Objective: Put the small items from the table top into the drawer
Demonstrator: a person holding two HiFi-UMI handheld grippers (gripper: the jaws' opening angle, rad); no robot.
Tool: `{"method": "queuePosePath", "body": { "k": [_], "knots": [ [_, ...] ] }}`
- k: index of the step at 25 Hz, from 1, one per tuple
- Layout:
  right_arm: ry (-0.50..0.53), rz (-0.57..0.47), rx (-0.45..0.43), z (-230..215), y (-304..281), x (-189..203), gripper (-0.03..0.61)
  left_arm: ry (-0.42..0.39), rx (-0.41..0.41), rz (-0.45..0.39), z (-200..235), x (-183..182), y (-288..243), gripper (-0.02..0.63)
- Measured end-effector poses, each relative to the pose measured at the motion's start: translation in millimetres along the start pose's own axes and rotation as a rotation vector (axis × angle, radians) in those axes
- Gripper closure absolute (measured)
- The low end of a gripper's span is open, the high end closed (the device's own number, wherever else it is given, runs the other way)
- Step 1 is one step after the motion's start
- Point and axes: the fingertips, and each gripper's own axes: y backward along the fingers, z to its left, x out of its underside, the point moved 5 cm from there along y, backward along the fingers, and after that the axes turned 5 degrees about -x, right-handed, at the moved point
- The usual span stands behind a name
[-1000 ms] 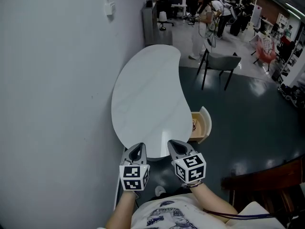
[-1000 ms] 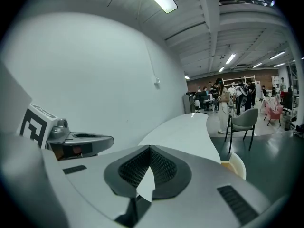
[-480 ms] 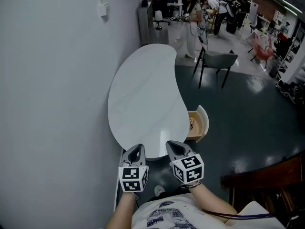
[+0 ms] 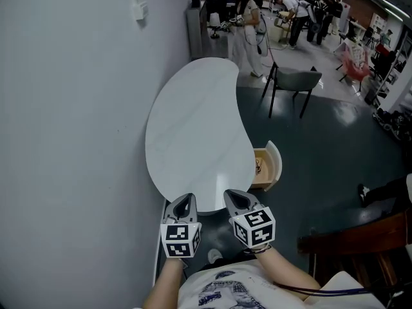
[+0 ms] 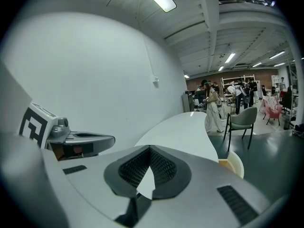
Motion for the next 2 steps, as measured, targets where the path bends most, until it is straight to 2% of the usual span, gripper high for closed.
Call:
{"method": "queuePosePath", "body": {
  "k": [2],
  "knots": [
    [-0.001, 0.000, 0.002, -2.0, -0.4, 0.2, 0.558, 0.000, -0.001, -0.001, 0.0, -0.6, -1.4, 0.594]
  ]
}}
